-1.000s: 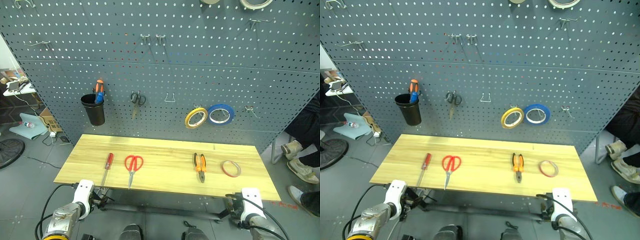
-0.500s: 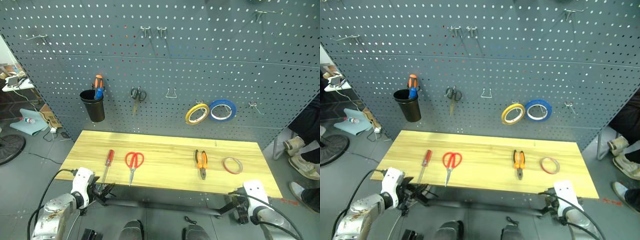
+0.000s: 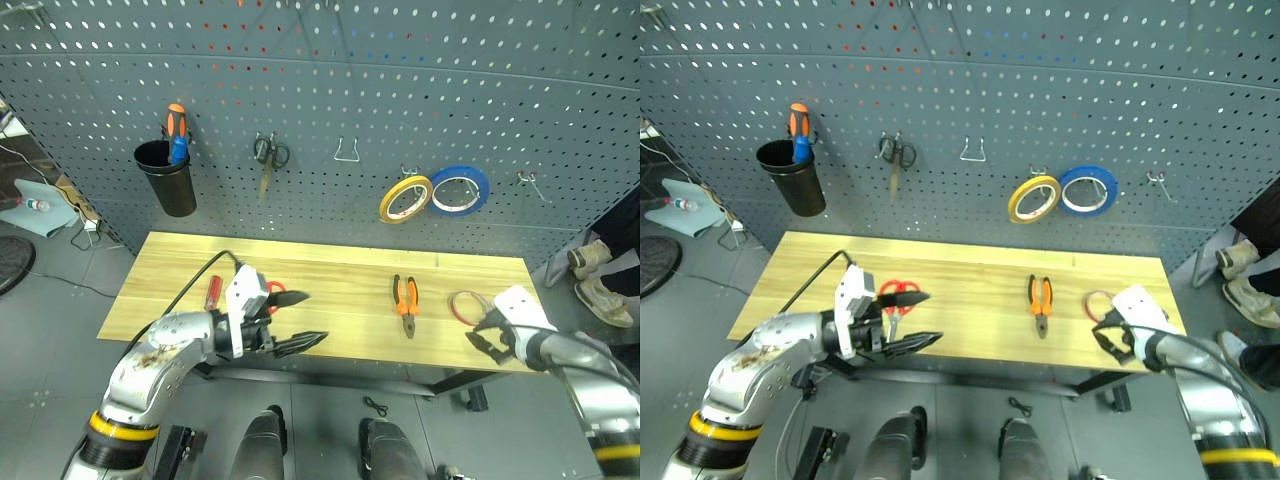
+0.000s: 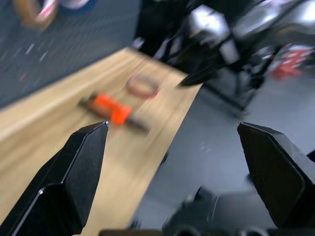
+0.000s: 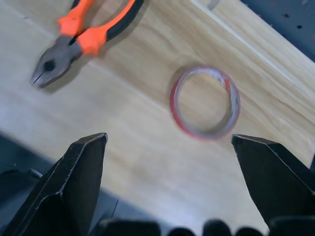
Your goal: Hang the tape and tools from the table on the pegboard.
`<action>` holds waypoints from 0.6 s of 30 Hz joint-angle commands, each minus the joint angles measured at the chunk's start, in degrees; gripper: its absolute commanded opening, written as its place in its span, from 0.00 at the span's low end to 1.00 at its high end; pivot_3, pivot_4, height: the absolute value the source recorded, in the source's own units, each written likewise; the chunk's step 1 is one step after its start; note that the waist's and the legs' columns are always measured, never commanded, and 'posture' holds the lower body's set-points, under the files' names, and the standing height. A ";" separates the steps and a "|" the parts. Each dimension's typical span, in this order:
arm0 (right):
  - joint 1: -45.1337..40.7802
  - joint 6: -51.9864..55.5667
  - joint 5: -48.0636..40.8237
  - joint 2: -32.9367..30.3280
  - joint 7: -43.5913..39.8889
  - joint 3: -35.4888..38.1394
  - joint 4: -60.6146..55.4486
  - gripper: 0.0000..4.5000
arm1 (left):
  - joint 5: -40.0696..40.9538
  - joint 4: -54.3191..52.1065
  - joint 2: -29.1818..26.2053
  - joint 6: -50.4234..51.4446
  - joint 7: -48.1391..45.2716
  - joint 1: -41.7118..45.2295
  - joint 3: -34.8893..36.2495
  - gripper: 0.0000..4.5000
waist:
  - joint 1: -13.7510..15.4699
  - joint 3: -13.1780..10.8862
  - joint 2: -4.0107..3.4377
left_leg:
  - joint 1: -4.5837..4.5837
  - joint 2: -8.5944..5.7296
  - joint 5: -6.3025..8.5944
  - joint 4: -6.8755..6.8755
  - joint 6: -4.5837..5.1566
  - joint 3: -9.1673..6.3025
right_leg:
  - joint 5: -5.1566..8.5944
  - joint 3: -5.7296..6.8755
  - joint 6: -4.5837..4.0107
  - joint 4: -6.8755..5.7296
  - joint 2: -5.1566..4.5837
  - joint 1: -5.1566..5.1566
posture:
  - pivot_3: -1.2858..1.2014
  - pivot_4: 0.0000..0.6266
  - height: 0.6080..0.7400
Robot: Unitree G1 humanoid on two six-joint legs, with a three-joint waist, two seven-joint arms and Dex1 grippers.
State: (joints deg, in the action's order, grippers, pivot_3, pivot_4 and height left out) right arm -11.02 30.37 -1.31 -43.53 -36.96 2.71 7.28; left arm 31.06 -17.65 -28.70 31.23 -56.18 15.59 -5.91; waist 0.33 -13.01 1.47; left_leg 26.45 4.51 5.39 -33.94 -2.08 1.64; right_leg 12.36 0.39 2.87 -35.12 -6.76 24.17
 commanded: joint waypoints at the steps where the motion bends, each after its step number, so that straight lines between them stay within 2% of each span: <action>1: -7.57 -3.22 0.73 -1.10 -4.28 -2.45 8.61 1.00 | 0.85 3.53 2.89 -0.86 -2.23 4.98 -2.56 0.99 | -0.09 -0.88 0.10 | 0.04 0.01 -0.01 -0.01 0.06 -0.01 | -0.01 -0.23 0.01 -0.06 0.21 0.03 | 0.50 0.51 1.00; 4: -14.13 -6.33 2.45 -0.63 -6.47 -5.44 17.82 1.00 | 0.27 6.93 4.68 -1.94 -4.12 7.65 -4.03 0.99 | -0.27 -1.86 0.13 | 0.17 0.00 -0.17 0.03 0.78 -0.02 | 0.02 -0.93 0.11 -0.18 0.66 0.18 | 0.50 0.53 1.00; 8: -19.74 -10.06 3.95 0.04 -8.84 -8.10 26.99 1.00 | 0.52 8.87 5.78 -2.35 -5.47 9.48 -4.46 0.99 | -0.53 -3.16 0.09 | 0.38 -0.12 0.11 -0.02 1.14 -0.03 | 0.09 -1.18 0.21 -0.25 0.75 0.23 | 0.50 0.58 1.00; 10: -21.57 -11.76 4.73 0.33 -9.50 -9.14 30.57 1.00 | 0.73 9.20 6.18 -2.34 -5.87 10.03 -4.45 0.99 | -0.66 -3.90 0.07 | 0.51 -0.19 0.17 -0.04 1.22 -0.04 | 0.03 -1.25 0.51 -0.26 0.74 0.29 | 0.50 0.58 1.00; 18: -28.64 -15.63 6.92 3.33 -9.29 -10.77 45.04 1.00 | 1.79 8.26 7.64 -0.52 -6.01 10.77 -4.69 0.99 | -0.90 -5.95 0.08 | 0.81 -0.33 0.22 -0.39 1.20 -0.15 | 0.15 -1.30 0.72 -0.60 0.69 0.46 | 0.51 0.63 1.00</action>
State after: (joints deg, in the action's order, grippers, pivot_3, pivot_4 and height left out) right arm -39.22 15.66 5.41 -39.75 -46.15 -8.42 50.28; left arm 31.62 -7.39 -21.18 30.48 -61.52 26.54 -10.29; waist -0.56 -18.96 1.55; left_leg 27.26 4.17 5.61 -34.36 -0.88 1.47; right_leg 12.59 -0.91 3.69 -35.79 -6.08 24.64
